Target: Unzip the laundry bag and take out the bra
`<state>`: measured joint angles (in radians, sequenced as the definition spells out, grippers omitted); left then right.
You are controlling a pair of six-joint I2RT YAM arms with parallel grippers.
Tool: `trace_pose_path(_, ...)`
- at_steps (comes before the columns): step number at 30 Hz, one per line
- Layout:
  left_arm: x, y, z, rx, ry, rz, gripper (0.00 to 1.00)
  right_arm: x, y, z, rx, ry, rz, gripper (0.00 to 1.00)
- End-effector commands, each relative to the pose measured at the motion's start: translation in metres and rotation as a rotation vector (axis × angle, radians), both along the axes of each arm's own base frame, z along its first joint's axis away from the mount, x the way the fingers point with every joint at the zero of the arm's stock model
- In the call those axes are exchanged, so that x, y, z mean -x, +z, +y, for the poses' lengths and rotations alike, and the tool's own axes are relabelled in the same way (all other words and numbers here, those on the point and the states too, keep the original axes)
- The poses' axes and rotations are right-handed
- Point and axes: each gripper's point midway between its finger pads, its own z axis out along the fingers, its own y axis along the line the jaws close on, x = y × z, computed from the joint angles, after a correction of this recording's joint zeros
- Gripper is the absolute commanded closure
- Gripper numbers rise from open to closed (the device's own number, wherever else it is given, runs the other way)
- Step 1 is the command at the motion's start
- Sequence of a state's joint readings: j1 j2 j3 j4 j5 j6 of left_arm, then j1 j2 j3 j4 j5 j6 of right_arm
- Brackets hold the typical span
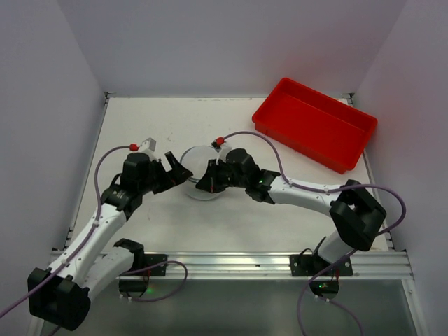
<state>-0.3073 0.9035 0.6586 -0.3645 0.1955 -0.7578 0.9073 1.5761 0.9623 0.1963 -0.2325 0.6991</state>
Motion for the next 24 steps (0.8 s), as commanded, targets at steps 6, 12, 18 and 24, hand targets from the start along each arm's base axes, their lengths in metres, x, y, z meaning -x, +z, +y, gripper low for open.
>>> trace_pose_path(6, 0.002, 0.005, -0.024, 0.180, 0.043, 0.015, 0.02, -0.001, 0.025, 0.021, -0.068, 0.010, -0.051, 1.00)
trace_pose_path(12, -0.007, -0.011, -0.034, 0.157, 0.047, 0.046, 0.41, -0.001, 0.020, 0.015, -0.030, 0.004, -0.069, 1.00)
trace_pose_path(18, -0.009, -0.020, -0.023, 0.095, 0.074, 0.038, 1.00, -0.003, -0.012, -0.030, 0.127, -0.010, -0.100, 1.00)
trace_pose_path(24, -0.004, -0.023, -0.021, 0.098, 0.061, 0.035, 1.00, -0.033, -0.053, -0.106, 0.228, -0.084, -0.037, 1.00)
